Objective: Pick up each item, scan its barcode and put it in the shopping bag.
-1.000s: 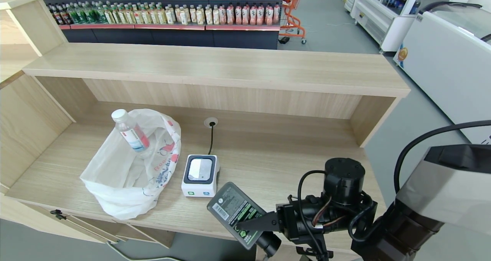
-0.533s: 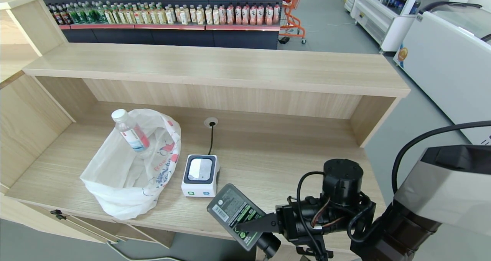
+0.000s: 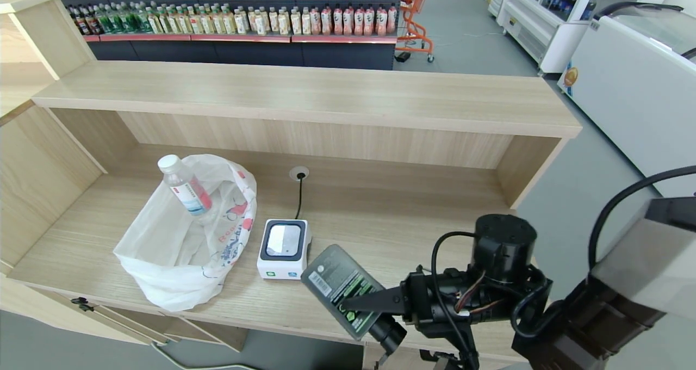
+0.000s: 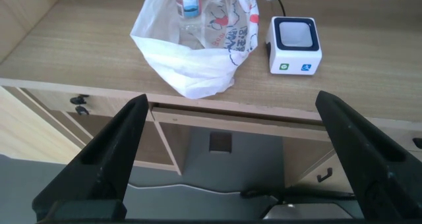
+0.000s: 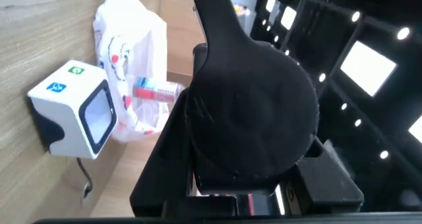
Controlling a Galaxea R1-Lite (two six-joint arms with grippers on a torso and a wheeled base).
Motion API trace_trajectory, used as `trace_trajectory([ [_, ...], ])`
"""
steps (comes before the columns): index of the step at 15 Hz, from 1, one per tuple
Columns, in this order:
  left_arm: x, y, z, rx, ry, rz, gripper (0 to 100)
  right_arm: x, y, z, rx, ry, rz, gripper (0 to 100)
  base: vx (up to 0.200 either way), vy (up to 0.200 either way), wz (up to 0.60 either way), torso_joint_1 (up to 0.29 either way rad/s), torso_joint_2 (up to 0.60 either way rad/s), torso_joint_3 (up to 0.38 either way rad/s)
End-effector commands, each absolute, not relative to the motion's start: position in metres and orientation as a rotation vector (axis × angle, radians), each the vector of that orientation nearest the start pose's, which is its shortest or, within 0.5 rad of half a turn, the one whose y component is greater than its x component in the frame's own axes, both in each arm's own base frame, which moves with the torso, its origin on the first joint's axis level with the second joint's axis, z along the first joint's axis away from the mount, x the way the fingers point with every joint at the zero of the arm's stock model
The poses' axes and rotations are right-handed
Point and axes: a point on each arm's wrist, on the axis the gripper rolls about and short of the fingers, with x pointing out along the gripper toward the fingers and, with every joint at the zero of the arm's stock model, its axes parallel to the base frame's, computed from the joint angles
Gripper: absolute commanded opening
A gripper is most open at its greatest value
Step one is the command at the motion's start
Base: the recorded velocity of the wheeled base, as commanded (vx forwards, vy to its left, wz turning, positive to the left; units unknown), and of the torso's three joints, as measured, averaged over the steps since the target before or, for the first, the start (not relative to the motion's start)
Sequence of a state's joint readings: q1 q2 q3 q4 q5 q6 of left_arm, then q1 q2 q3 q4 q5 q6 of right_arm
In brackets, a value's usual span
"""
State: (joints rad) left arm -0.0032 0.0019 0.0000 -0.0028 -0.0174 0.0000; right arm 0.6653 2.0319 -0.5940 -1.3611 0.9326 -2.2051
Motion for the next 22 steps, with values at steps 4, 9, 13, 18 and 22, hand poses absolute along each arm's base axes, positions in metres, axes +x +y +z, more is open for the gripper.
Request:
trace_trajectory([
  [4,-0.023,0.0,0.076,0.0,-0.002,-0.02,100,0.227,0.125,0.175,-1.507,-0.908,0.671,0,0.0,0.0,0.0,0.0,0.0,0.0],
  [9,-0.023,0.0,0.076,0.0,-0.002,-0.021,100,0.214,0.051,0.179,-1.156,-0.377,0.776,0,0.0,0.0,0.0,0.0,0.0,0.0],
  [13,-0.023,0.0,0.076,0.0,-0.002,-0.02,100,0.214,0.051,0.18,-0.463,-0.002,0.819,0,0.0,0.0,0.0,0.0,0.0,0.0],
  [18,-0.023,0.0,0.076,0.0,-0.002,-0.02,100,0.212,0.106,0.183,0.37,0.352,0.667,0,0.0,0.0,0.0,0.0,0.0,0.0],
  [22,-0.023,0.0,0.076,0.0,-0.002,-0.02,100,0.213,0.141,0.189,0.547,0.438,0.754,0,0.0,0.0,0.0,0.0,0.0,0.0],
])
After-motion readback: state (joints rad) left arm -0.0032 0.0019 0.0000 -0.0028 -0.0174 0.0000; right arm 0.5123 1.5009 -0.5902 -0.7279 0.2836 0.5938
